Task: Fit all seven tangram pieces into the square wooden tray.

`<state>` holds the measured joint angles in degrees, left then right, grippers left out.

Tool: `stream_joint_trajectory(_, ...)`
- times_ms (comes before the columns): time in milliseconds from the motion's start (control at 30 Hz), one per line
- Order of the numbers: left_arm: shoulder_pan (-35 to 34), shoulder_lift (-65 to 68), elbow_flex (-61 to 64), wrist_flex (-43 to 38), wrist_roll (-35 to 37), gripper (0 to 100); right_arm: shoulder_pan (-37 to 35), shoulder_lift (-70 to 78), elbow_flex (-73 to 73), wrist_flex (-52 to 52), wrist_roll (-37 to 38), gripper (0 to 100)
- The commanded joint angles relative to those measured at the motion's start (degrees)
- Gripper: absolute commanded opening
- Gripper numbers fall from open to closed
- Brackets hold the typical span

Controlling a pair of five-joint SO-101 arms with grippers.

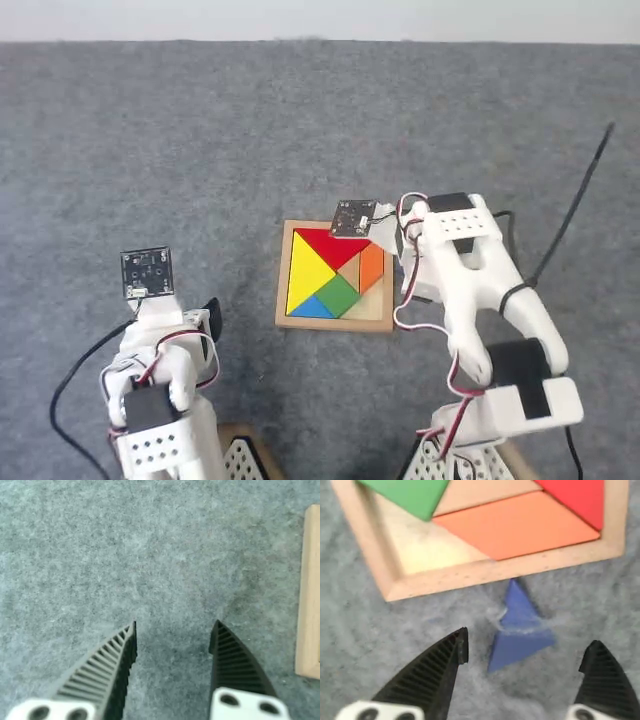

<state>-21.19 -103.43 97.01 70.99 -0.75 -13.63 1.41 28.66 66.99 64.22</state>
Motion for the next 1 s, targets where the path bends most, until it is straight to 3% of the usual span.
stream_joint_trajectory(0, -0.26, -1.05, -0.57, 0.26, -0.26, 23, 3.56, 2.07, -0.18, -4.88, -0.7, 36.3)
stream_joint_trajectory(400, -0.26, -1.05, -0.57, 0.26, -0.26, 23, 4.62, 9.45, -0.44, -5.85, 1.05, 35.5)
stream_joint_trajectory(633, -0.26, -1.05, -0.57, 0.26, -0.26, 23, 4.62, 9.45, -0.53, -5.85, 0.7, 12.6)
stream_joint_trajectory(967, -0.26, -1.05, -0.57, 0.26, -0.26, 23, 4.7, 9.45, -6.07, -4.53, -8.44, 10.9)
